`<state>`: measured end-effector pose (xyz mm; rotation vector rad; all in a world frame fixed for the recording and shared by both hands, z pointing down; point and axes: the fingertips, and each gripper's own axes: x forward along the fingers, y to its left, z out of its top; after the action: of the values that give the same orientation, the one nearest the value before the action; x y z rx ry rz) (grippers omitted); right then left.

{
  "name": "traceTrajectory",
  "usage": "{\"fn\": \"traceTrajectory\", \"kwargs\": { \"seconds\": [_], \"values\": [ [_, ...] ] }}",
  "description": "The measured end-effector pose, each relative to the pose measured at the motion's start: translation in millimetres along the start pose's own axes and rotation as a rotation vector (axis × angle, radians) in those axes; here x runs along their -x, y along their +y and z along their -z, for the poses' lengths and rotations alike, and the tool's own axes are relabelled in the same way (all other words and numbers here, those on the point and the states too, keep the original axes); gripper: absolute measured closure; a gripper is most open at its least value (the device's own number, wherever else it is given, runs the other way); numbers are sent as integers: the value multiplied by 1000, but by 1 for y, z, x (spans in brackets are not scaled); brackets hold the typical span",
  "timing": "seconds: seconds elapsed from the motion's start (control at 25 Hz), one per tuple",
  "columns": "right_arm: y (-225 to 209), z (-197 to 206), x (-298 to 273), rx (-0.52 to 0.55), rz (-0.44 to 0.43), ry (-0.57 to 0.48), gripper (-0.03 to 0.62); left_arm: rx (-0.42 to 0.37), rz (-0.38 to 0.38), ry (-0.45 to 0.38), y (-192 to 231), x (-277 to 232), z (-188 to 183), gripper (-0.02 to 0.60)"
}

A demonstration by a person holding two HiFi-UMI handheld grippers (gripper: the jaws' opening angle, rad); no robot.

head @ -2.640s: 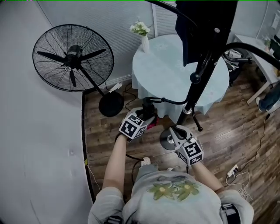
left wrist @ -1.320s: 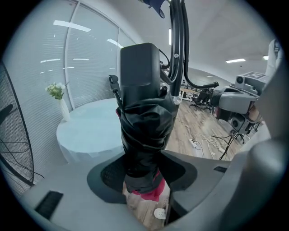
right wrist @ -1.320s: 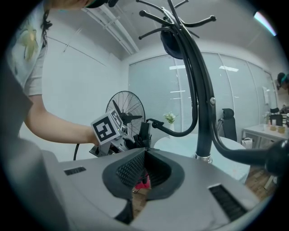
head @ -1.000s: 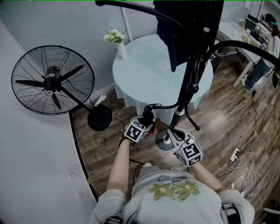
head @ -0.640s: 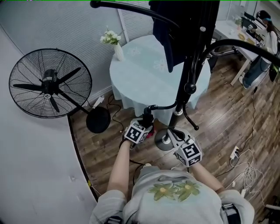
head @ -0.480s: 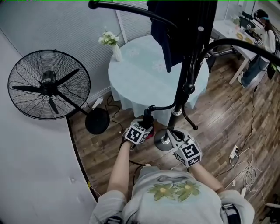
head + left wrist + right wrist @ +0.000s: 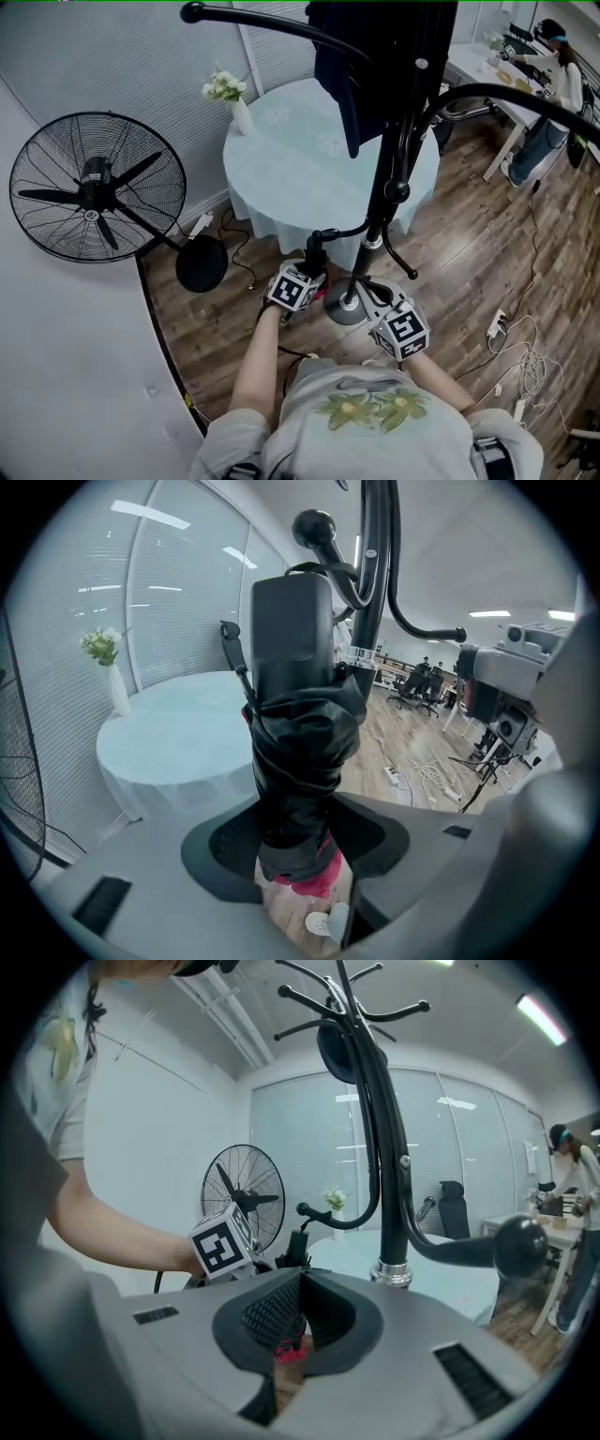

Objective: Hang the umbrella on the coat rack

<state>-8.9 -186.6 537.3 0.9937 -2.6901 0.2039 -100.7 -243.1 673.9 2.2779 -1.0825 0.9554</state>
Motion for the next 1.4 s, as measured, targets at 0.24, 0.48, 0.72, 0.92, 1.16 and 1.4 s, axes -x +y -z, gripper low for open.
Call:
{"fn": "traceTrajectory", "kwargs": {
  "seconds": [0.24,0.48,0.72,0.92,1.16,1.4],
  "values": [
    [-1,2,2,-2,8,1,591,17,5,-5,-3,-6,-2,368],
    [-4,4,5,0,20,6,591,23,16,6,-10,-15,0,368],
    [-5,7,10,3,31,10,591,19,28,12,-19,-26,2,368],
    [-4,11,13,-2,38,16,591,-2,39,5,-28,-35,-1,368],
    [-3,14,17,6,40,27,591,-21,43,23,-37,-48,2,368],
    [-6,17,22,-4,62,36,591,-11,48,21,-41,-62,10,367]
  ]
}}
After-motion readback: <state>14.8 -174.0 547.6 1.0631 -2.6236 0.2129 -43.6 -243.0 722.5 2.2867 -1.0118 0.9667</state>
